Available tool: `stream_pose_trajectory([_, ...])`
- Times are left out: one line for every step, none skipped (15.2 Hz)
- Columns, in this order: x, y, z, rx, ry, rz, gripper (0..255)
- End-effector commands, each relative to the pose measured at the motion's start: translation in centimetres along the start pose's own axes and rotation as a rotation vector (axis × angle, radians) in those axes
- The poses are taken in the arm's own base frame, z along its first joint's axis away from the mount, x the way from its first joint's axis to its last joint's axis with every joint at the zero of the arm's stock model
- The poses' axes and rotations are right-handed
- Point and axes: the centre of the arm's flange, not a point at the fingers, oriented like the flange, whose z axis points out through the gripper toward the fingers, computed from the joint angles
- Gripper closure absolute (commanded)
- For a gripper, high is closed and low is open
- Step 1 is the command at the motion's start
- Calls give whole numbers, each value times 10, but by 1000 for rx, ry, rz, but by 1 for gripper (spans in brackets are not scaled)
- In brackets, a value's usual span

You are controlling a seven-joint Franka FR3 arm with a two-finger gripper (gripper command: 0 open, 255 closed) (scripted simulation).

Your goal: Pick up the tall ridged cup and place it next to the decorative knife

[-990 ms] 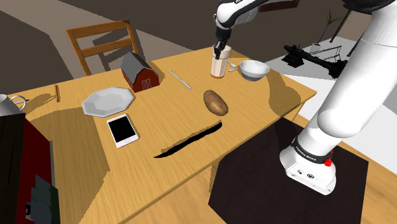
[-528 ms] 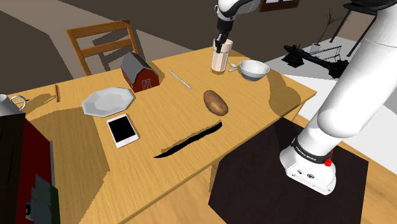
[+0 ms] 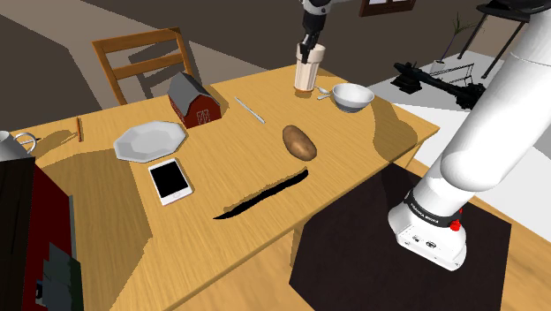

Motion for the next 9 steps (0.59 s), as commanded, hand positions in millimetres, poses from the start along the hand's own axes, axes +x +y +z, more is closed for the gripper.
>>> stream_pose_trajectory([2,2,-11,0,1,0,255])
stream_pose_trajectory([3,3,-16,0,1,0,255])
stream_pose_trajectory([3,3,-22,0,1,0,255])
stream_pose_trajectory([4,4,-27,0,1,0,255])
stream_pose_trajectory([4,4,-32,0,1,0,255])
stream_pose_trajectory([5,5,-37,0,1,0,255])
stream_pose_trajectory([6,5,-42,0,1,0,255])
stream_pose_trajectory([6,6,-48,0,1,0,255])
stream_pose_trajectory([7,7,-53,0,1,0,255])
